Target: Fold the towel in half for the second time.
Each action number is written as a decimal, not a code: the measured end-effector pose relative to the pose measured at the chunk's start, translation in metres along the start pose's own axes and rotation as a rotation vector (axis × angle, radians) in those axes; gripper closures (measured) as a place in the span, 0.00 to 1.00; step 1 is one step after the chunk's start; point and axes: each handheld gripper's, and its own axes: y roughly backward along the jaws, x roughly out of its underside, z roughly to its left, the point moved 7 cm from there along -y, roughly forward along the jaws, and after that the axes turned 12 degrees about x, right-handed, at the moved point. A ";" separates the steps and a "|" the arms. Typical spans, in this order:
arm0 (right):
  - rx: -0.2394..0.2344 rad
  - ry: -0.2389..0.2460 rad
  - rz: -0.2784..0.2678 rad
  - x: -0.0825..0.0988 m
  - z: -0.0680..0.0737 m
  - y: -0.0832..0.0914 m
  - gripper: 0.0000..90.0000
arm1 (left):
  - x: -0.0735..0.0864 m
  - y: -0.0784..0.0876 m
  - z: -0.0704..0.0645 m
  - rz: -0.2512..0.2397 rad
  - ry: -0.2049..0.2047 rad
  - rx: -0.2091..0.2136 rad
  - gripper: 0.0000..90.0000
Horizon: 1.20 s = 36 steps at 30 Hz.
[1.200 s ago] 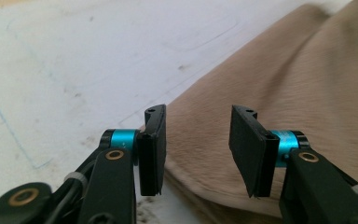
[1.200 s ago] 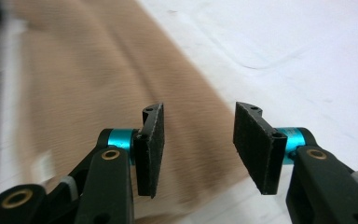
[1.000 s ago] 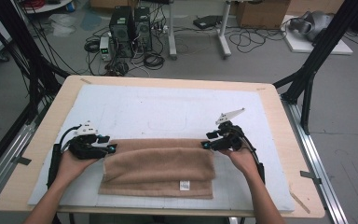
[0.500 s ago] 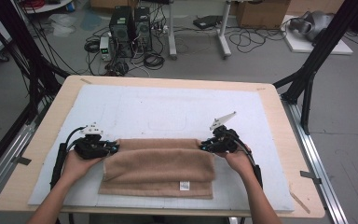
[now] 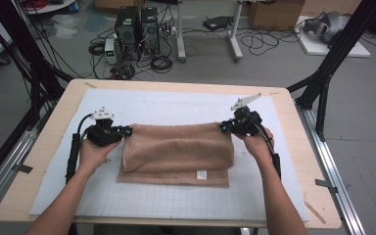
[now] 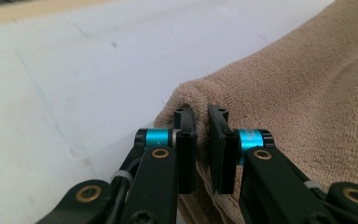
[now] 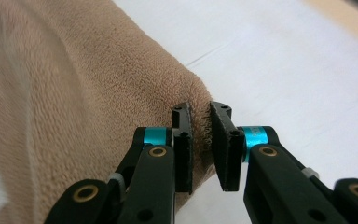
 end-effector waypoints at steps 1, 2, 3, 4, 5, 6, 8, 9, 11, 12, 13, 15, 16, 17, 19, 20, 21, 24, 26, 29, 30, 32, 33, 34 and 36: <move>0.010 -0.007 -0.010 -0.007 -0.006 0.000 0.89 | -0.008 -0.001 0.004 -0.009 0.001 -0.018 0.91; 0.025 -0.016 -0.019 -0.014 -0.011 -0.001 0.88 | -0.015 -0.002 0.010 -0.016 -0.004 -0.050 0.91; 0.041 -0.027 -0.035 -0.020 -0.017 -0.003 0.83 | -0.020 -0.004 0.016 -0.013 -0.006 -0.104 0.89; 0.067 -0.041 -0.050 -0.025 -0.021 -0.006 0.75 | -0.023 -0.005 0.023 0.001 0.001 -0.157 0.83; 0.083 -0.068 -0.036 -0.025 -0.025 -0.009 0.68 | -0.023 -0.005 0.027 0.008 0.013 -0.175 0.76; 0.081 -0.083 -0.023 -0.024 -0.027 -0.012 0.66 | -0.021 -0.004 0.030 0.014 0.031 -0.168 0.70; 0.065 -0.096 -0.015 -0.019 -0.026 -0.014 0.63 | -0.015 -0.001 0.031 0.034 0.044 -0.147 0.66; 0.055 -0.090 -0.019 -0.015 -0.024 -0.013 0.63 | -0.012 0.001 0.030 0.041 0.035 -0.134 0.65; 0.016 -0.089 -0.004 -0.008 -0.017 -0.010 0.58 | -0.008 0.005 0.027 0.036 0.033 -0.118 0.64; 0.001 -0.090 0.007 -0.006 -0.015 -0.009 0.58 | -0.007 0.009 0.023 0.016 0.030 -0.096 0.64; -0.005 -0.070 -0.014 -0.003 -0.009 -0.005 0.60 | -0.005 0.011 0.019 0.009 0.028 -0.073 0.64; -0.043 -0.059 -0.045 0.001 0.001 0.000 0.61 | 0.001 0.014 0.011 0.025 0.011 -0.039 0.64; -0.061 -0.051 -0.038 0.004 0.006 0.001 0.61 | 0.004 0.013 0.006 0.026 0.004 -0.022 0.65; -0.068 -0.033 -0.028 0.008 0.012 0.001 0.62 | 0.009 0.014 0.002 0.043 -0.009 -0.007 0.66; -0.082 -0.019 -0.024 0.016 0.021 0.001 0.62 | 0.018 0.011 -0.009 0.050 -0.024 0.035 0.66; -0.092 -0.016 -0.016 0.020 0.025 0.000 0.63 | 0.024 0.010 -0.014 0.071 -0.040 0.051 0.67; -0.093 -0.004 -0.007 0.025 0.028 -0.002 0.63 | 0.029 0.009 -0.019 0.091 -0.053 0.067 0.67; -0.085 0.006 0.023 0.040 0.033 -0.011 0.62 | 0.042 0.003 -0.028 0.137 -0.080 0.097 0.69; -0.086 0.002 0.046 0.048 0.035 -0.017 0.61 | 0.051 -0.003 -0.029 0.180 -0.085 0.104 0.69; -0.083 0.004 0.075 0.056 0.039 -0.028 0.61 | 0.060 -0.012 -0.029 0.240 -0.104 0.095 0.72; -0.082 0.003 0.069 0.056 0.040 -0.029 0.65 | 0.060 -0.013 -0.029 0.236 -0.117 0.087 0.76; -0.089 0.007 0.053 0.056 0.041 -0.029 0.78 | 0.058 -0.014 -0.030 0.234 -0.135 0.076 0.86; -0.106 0.007 0.050 0.056 0.042 -0.029 0.85 | 0.058 -0.014 -0.031 0.238 -0.147 0.068 0.91; -0.124 -0.001 0.049 0.056 0.044 -0.028 0.90 | 0.057 -0.013 -0.031 0.239 -0.150 0.064 0.93; -0.135 0.002 0.050 0.055 0.044 -0.026 0.94 | 0.056 -0.011 -0.032 0.228 -0.147 0.059 0.94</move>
